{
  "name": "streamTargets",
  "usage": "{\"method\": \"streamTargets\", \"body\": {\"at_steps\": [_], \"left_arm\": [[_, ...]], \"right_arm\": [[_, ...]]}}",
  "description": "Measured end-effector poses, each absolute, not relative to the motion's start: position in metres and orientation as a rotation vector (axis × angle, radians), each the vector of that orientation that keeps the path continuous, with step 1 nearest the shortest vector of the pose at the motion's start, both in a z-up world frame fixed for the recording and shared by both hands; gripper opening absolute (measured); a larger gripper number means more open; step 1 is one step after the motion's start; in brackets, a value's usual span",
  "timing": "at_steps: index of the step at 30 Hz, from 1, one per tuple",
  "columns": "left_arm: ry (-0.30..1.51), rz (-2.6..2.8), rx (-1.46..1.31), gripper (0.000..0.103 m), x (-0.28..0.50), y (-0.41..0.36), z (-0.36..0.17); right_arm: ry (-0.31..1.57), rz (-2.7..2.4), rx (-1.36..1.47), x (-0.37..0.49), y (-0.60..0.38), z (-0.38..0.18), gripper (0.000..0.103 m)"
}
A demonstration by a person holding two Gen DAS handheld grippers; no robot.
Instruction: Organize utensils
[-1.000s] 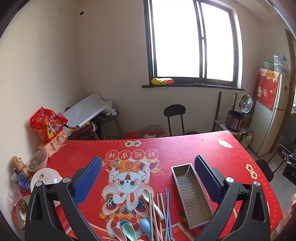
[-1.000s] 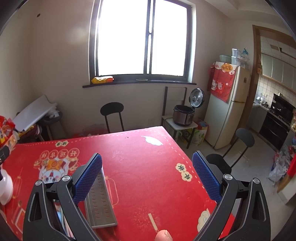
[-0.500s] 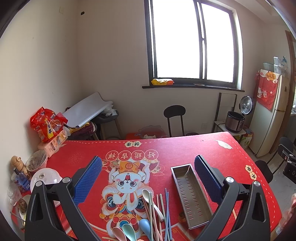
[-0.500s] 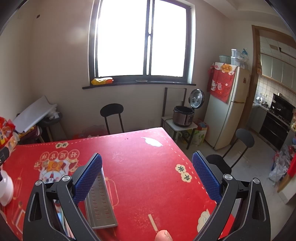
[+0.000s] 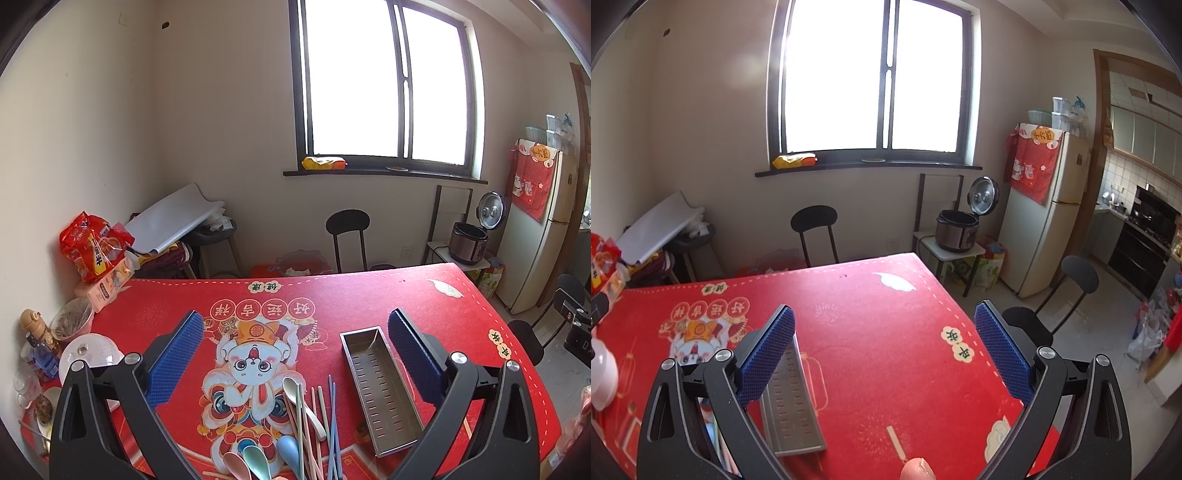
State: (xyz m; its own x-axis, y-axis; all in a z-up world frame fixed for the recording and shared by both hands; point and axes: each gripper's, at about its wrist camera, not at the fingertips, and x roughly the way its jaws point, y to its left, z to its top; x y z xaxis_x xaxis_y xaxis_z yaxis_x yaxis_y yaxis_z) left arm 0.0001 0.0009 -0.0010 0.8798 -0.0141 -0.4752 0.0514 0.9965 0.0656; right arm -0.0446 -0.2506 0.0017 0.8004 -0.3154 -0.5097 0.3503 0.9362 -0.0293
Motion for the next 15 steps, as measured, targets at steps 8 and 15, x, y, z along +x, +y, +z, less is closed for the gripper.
{"method": "streamTargets", "body": {"at_steps": [8, 15], "left_arm": [[0.5, -0.025, 0.066, 0.098, -0.001, 0.004, -0.004], [0.559, -0.052, 0.002, 0.098, 0.006, 0.021, -0.016]], "right_arm": [[0.543, -0.354, 0.068, -0.044, -0.251, 0.002, 0.095], [0.602, -0.276, 0.113, -0.033, -0.251, -0.012, 0.095]]}}
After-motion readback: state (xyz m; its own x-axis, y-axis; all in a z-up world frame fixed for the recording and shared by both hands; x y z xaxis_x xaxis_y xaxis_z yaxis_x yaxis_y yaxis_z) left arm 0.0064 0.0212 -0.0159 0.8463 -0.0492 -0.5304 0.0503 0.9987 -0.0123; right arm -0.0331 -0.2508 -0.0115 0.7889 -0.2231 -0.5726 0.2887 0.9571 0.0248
